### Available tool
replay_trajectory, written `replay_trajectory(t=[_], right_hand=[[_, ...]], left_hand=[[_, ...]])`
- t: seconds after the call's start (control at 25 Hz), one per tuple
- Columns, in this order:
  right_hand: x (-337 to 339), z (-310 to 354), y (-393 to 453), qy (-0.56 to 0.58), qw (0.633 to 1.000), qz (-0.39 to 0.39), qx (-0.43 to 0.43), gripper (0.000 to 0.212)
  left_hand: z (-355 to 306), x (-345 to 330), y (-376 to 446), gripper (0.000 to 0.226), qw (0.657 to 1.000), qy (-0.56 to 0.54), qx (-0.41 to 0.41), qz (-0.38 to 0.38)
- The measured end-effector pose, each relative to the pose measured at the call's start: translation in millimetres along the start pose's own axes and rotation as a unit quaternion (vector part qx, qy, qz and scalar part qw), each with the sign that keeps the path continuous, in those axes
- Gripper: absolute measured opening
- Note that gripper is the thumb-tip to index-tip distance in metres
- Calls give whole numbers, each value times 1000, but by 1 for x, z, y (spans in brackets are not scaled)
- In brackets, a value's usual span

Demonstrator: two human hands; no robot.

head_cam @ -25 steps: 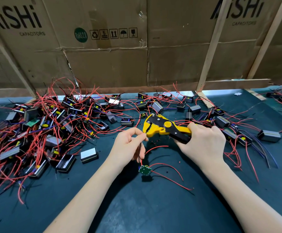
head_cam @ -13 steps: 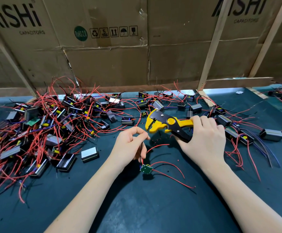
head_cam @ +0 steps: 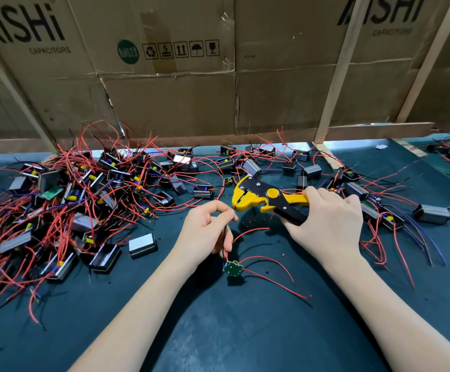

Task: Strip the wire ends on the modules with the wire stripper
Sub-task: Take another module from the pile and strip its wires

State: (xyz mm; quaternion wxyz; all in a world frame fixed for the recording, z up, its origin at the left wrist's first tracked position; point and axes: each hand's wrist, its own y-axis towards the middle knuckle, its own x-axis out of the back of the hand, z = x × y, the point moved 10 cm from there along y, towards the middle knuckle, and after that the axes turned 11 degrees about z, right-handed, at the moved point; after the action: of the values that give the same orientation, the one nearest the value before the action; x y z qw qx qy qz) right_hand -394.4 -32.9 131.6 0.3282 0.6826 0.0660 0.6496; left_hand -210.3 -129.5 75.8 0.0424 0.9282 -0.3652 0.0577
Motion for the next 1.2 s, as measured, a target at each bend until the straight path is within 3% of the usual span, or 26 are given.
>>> replay_trajectory(t=[0.28, 0.44, 0.6, 0.76, 1.0, 1.2], right_hand=[[1, -2, 0, 17, 1000, 19, -9, 51], [4, -22, 2, 26, 998, -2, -59, 48], [-3, -42, 2, 43, 994, -20, -97, 58], [-7, -47, 3, 65, 991, -21, -111, 65], [-9, -46, 2, 53, 994, -9, -100, 64], [-8, -28, 1, 30, 998, -8, -57, 60]], left_hand=[[-2, -2, -1, 20, 1000, 4, 3, 13], [-2, 0, -1, 20, 1000, 1, 9, 8], [4, 6, 2, 23, 1000, 2, 23, -13], [7, 6, 3, 12, 998, 52, 20, 3], [4, 9, 1, 11, 995, 101, 0, 0], [1, 11, 3, 15, 999, 25, -10, -18]])
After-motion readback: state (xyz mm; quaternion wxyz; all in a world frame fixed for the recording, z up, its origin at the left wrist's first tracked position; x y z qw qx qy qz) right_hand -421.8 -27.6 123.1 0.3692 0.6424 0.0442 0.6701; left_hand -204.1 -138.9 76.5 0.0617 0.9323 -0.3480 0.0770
